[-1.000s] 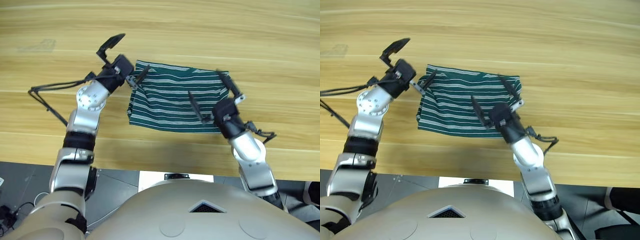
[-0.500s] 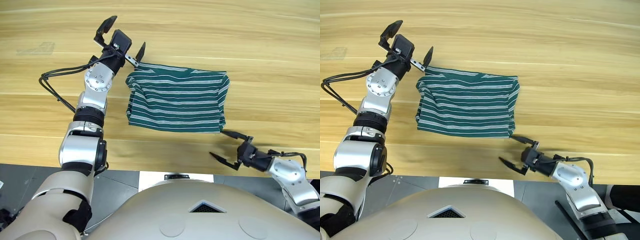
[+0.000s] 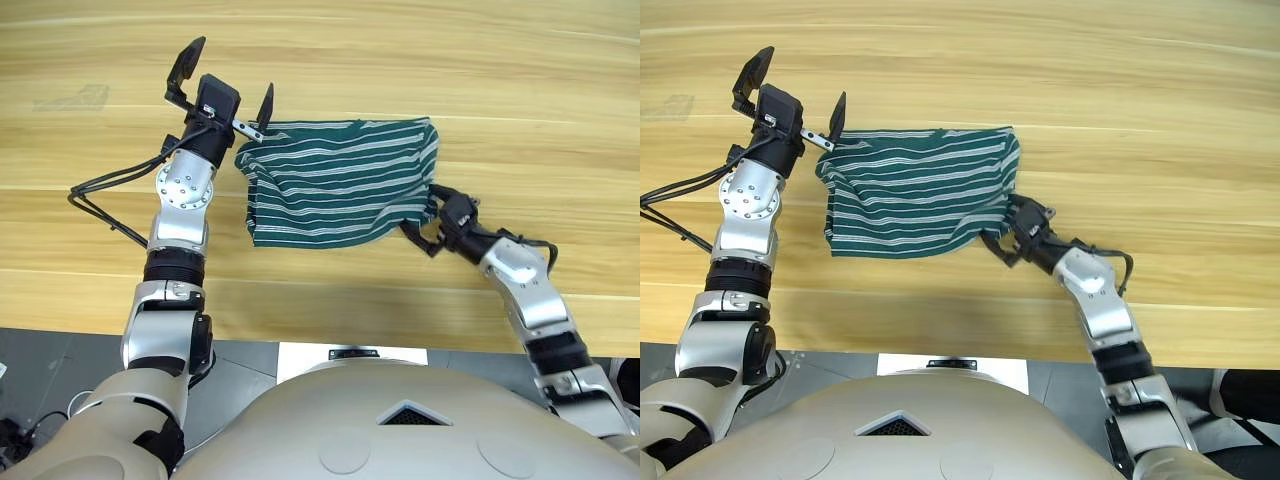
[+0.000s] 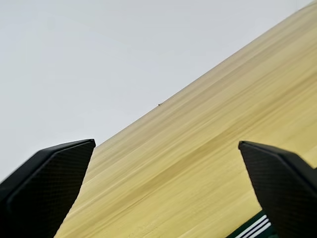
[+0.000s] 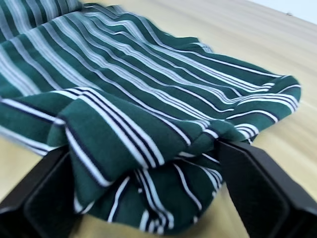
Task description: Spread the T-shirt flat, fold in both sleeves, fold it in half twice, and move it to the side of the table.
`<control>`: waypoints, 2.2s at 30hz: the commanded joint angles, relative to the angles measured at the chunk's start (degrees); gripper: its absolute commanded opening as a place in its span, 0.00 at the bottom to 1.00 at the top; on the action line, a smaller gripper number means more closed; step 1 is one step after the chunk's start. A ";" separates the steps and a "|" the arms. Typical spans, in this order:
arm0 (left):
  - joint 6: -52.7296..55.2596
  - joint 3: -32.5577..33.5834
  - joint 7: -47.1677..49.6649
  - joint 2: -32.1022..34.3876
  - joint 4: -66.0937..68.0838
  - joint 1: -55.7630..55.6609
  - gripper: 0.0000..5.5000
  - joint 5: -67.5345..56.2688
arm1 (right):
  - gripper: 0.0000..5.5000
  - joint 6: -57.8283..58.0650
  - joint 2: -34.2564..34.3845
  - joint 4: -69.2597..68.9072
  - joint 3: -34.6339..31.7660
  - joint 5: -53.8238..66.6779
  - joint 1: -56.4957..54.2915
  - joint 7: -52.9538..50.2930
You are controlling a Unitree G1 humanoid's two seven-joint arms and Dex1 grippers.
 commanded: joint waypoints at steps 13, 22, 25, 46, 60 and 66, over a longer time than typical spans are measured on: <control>1.98 -2.84 7.21 0.81 19.47 -9.01 0.97 6.99 | 0.77 -8.07 14.71 56.18 -8.94 -5.85 -40.18 -16.08; 2.39 -1.68 12.13 -0.08 32.54 -18.59 0.97 6.21 | 0.77 -10.89 20.23 62.69 -17.35 -3.16 -39.71 -23.23; 5.83 -1.88 13.50 -0.74 36.77 -21.58 0.97 6.68 | 0.77 -12.63 19.95 56.27 -21.44 0.71 -31.72 -20.83; 10.06 -14.61 3.95 0.88 34.62 -9.68 0.97 14.81 | 0.77 13.12 23.05 -11.49 -19.03 7.93 0.02 -20.99; 21.92 -15.23 -2.35 13.07 -33.65 45.77 0.97 9.56 | 0.77 14.60 20.58 -10.91 -18.04 5.12 -3.79 -21.72; 28.69 -15.93 -1.41 10.73 -42.65 51.25 0.97 8.81 | 0.77 15.91 20.27 -12.37 -12.97 0.52 -3.56 -21.30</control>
